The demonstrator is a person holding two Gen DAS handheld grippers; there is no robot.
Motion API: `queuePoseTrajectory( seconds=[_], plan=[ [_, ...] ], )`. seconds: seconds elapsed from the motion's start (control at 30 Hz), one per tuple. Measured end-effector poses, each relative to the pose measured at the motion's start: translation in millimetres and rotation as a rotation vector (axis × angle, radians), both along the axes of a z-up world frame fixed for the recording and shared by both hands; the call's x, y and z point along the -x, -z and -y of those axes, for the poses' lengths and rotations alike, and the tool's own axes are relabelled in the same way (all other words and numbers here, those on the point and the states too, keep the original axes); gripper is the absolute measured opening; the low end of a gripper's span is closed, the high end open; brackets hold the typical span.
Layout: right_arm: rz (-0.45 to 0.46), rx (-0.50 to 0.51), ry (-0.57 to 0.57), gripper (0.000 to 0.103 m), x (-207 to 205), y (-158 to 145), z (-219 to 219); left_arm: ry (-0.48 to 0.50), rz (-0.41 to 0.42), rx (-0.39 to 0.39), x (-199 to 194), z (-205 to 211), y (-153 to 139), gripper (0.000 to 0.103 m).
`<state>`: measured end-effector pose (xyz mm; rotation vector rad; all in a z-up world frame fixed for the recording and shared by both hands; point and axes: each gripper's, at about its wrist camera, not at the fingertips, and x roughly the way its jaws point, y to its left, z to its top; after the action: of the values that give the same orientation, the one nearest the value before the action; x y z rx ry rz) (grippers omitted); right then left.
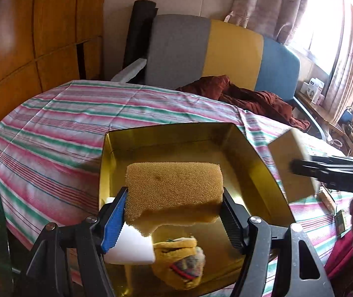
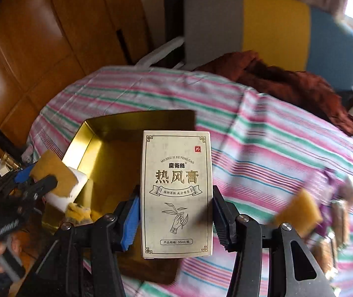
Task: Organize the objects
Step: 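Place the yellow sponge and the white medicine box into the gold tray with both grippers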
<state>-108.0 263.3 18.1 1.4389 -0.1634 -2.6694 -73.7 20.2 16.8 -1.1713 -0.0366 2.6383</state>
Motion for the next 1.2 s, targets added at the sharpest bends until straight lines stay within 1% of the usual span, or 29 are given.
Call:
queuePoseTrajectory(
  seconds=[0.07,0.2,0.3,0.4,0.43,0.47,0.5,0.6,0.7,0.9,0.97,1.03,1.2],
  plan=[
    [0.014,-0.015,-0.01,0.053,17.6,8.0,11.7,0.001,0.009,-0.002,1.3,0.2,3.0,0.071],
    [0.038,-0.04,0.0,0.053,49.0,22.8,20.9,0.019,0.015,0.01,3.5,-0.3,8.3,0.071],
    [0.045,-0.058,0.014,0.053,67.8,25.9,23.6,0.021,0.019,0.024,5.7,0.6,11.9,0.071],
    [0.026,-0.086,0.025,0.054,81.2,26.2,26.5,0.009,0.015,0.026,10.7,3.5,12.8,0.072],
    [0.017,-0.106,0.037,0.062,83.9,26.2,26.4,0.006,0.01,0.026,12.2,3.7,12.4,0.072],
    [0.013,-0.127,0.052,0.075,85.4,26.0,25.4,0.006,0.007,0.028,14.5,3.1,12.5,0.073],
    [0.006,-0.141,0.062,0.078,86.0,25.3,24.5,0.005,0.009,0.032,16.7,2.0,13.4,0.073],
    [0.004,-0.141,0.061,0.078,83.0,24.2,23.3,0.012,0.018,0.047,17.7,-3.2,17.6,0.074],
    [-0.008,-0.174,0.057,0.081,74.2,24.2,28.1,0.031,0.042,0.069,13.4,-8.5,25.9,0.074],
    [-0.061,-0.195,0.052,0.09,49.1,17.7,39.0,0.027,0.08,0.095,4.5,-10.5,37.6,0.075],
    [-0.082,-0.206,0.049,0.094,41.0,14.4,43.1,0.019,0.085,0.092,3.3,-9.1,37.9,0.078],
    [-0.097,-0.217,0.045,0.095,33.1,11.9,46.6,0.01,0.082,0.09,1.1,-8.3,36.5,0.082],
    [-0.128,-0.254,0.037,0.096,12.1,8.8,54.7,0.0,0.063,0.073,-6.1,-7.3,29.3,0.084]
  ],
)
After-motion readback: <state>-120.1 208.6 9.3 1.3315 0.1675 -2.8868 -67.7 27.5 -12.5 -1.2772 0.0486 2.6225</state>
